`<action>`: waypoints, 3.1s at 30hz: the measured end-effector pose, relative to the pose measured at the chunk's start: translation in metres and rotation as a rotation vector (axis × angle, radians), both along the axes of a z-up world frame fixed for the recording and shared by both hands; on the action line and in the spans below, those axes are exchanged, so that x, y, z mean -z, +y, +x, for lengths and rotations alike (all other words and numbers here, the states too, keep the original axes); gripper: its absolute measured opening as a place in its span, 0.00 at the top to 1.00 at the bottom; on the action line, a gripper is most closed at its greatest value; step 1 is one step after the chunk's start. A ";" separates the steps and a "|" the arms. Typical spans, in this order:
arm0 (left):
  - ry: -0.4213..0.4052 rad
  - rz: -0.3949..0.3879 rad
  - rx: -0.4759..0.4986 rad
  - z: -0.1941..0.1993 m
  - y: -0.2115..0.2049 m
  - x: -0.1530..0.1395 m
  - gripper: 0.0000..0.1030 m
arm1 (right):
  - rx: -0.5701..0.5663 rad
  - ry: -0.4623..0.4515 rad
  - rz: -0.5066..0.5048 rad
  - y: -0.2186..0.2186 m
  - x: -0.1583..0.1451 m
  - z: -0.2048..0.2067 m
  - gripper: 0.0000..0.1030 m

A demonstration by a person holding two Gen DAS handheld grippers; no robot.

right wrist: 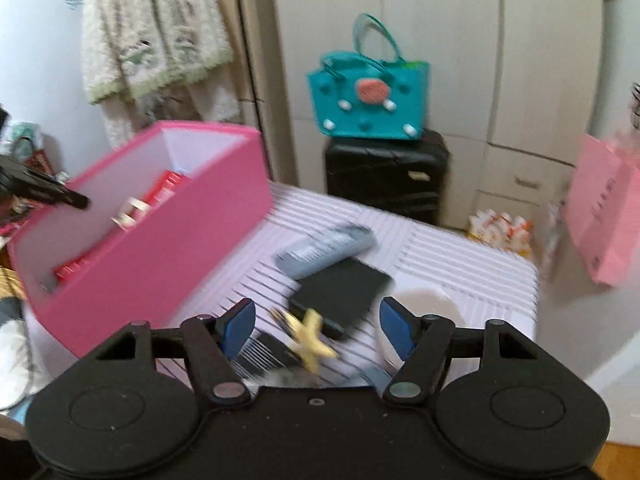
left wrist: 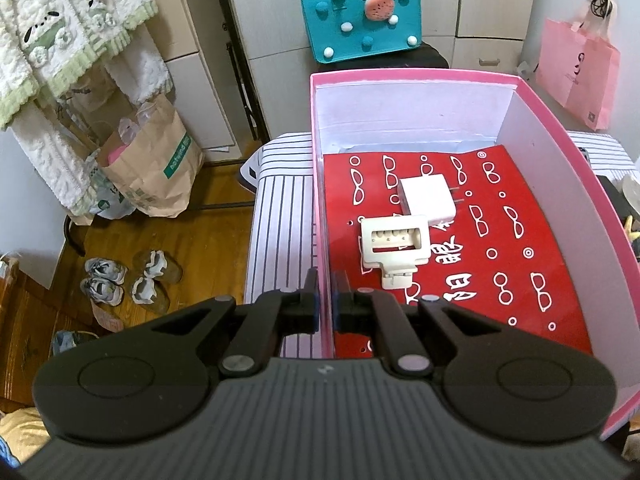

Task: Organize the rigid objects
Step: 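Grasp the grey round case with the right gripper, then lower the grey round case into the pink box and release it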

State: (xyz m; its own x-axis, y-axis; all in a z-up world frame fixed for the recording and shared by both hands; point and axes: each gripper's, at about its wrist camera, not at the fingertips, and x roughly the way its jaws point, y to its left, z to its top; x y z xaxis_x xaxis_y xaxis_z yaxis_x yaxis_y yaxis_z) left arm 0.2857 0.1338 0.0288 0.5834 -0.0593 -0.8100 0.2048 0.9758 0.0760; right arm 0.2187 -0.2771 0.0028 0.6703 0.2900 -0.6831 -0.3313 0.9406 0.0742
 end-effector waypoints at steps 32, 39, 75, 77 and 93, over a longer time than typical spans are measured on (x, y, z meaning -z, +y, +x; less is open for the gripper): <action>0.008 0.015 -0.018 -0.001 -0.006 0.003 0.97 | 0.024 0.029 -0.119 -0.038 0.071 0.053 0.24; -0.003 0.004 -0.007 -0.003 -0.003 0.002 0.97 | 0.050 0.010 -0.105 -0.039 0.047 0.047 0.24; -0.012 -0.063 0.063 -0.005 0.008 0.001 0.94 | -0.603 0.365 -0.175 0.242 -0.005 0.099 0.24; -0.010 -0.069 0.065 -0.005 0.009 0.001 0.94 | -0.584 0.410 -0.189 0.249 0.007 0.108 0.24; -0.007 -0.084 0.092 -0.007 0.011 0.002 0.92 | -0.413 0.433 -0.279 0.274 0.027 0.142 0.24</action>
